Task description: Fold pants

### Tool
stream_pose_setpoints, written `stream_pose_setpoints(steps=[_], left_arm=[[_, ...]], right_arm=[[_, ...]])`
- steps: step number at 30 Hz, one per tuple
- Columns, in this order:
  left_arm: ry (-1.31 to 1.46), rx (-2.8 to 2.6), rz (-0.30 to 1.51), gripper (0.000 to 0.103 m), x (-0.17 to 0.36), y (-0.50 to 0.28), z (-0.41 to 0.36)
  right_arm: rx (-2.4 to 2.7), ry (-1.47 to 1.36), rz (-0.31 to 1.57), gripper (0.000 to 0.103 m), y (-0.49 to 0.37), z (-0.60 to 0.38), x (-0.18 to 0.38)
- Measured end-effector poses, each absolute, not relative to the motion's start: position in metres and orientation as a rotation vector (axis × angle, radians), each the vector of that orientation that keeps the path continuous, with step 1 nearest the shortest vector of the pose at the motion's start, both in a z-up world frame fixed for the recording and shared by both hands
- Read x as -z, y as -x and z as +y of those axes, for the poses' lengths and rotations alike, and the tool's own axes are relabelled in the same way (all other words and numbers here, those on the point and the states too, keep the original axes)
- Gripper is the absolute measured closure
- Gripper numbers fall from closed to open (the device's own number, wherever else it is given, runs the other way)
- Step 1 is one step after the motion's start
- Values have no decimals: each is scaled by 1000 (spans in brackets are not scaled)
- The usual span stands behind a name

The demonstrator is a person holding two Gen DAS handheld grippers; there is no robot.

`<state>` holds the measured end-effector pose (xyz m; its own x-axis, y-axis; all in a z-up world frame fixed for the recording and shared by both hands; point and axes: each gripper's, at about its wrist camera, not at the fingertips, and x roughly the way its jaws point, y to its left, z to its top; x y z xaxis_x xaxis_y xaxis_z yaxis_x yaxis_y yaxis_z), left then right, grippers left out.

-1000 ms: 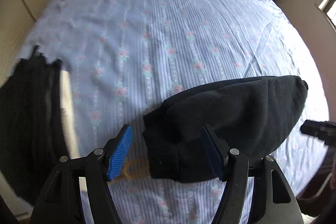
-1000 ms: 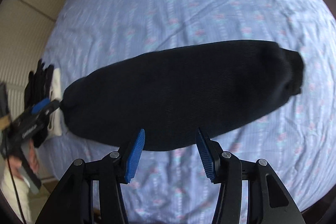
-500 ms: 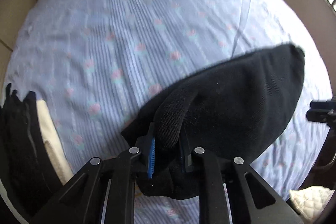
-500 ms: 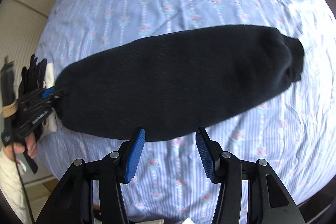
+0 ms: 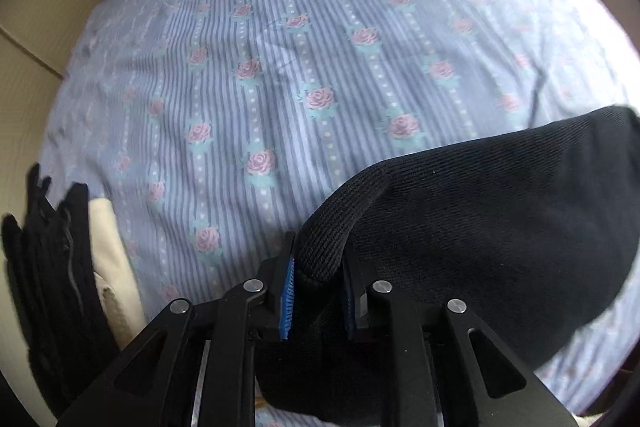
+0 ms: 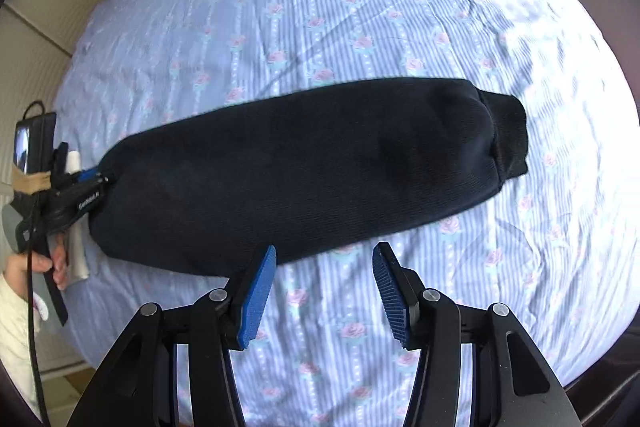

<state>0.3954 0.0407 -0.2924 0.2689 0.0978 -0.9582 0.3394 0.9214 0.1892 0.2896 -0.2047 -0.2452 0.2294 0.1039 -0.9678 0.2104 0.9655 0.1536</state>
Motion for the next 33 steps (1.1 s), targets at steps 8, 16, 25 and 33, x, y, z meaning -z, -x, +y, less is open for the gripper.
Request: stream_pose_setpoints(steps=[8, 16, 25, 33], left_arm=[[-516, 112, 1275, 55, 283, -388, 23], [-581, 201, 997, 43, 196, -313, 14], [-703, 504, 932, 44, 233, -191, -101], [-1060, 384, 760, 54, 306, -178, -160]], right_arm=[[21, -391, 1469, 51, -279, -218, 294], [-19, -457, 1462, 51, -264, -225, 295], [-36, -445, 1380, 51, -223, -268, 264], [14, -495, 1411, 51, -188, -299, 283]])
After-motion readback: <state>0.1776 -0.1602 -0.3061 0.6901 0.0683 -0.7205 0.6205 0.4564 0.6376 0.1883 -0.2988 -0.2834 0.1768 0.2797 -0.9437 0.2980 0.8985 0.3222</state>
